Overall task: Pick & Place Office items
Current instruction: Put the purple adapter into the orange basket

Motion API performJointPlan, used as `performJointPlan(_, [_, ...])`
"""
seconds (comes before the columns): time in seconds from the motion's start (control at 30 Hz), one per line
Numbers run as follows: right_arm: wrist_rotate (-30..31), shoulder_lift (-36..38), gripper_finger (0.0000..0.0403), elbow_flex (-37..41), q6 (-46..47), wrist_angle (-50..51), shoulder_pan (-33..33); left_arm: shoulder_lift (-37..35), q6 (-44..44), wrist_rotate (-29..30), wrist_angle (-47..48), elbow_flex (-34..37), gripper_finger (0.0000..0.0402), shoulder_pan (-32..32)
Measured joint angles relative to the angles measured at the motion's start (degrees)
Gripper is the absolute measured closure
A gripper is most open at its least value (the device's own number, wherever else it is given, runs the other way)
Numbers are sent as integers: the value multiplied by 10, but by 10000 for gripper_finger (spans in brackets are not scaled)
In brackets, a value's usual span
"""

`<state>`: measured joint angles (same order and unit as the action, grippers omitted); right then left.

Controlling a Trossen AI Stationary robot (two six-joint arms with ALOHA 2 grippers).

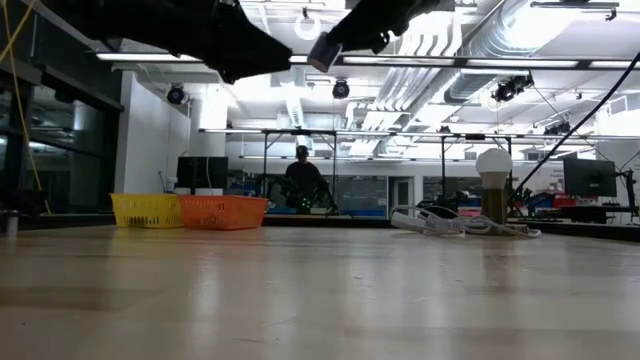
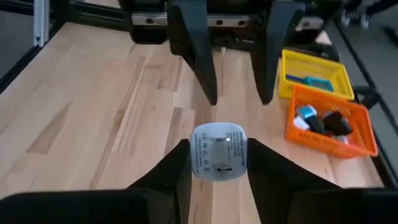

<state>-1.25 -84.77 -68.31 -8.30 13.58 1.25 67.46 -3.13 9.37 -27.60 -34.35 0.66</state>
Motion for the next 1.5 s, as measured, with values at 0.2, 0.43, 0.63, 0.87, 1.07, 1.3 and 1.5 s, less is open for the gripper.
performJointPlan(0.2, [13, 0, 287, 0, -19, -19, -14, 0, 6, -63, -33, 0, 224, 0])
performJointPlan(0.43, [11, 0, 287, 0, -27, -36, -17, 0, 14, -65, -38, 0, 224, 0])
performJointPlan(0.63, [12, 0, 287, 0, -39, -62, -17, 0, 14, -65, -39, 0, 224, 0])
performJointPlan(0.87, [0, 0, 287, 0, -40, -78, -16, 0, 4, -66, -54, 0, 224, 0])
performJointPlan(1.07, [-2, 0, 286, 0, -48, -94, -16, 0, 1, -66, -63, 0, 224, 0])
performJointPlan(1.3, [-4, 0, 286, 0, -55, -119, -16, 0, -2, -66, -78, 0, 224, 0])
performJointPlan(1.5, [-4, 0, 286, 0, -57, -122, -16, 0, -10, -66, -96, 0, 224, 0])
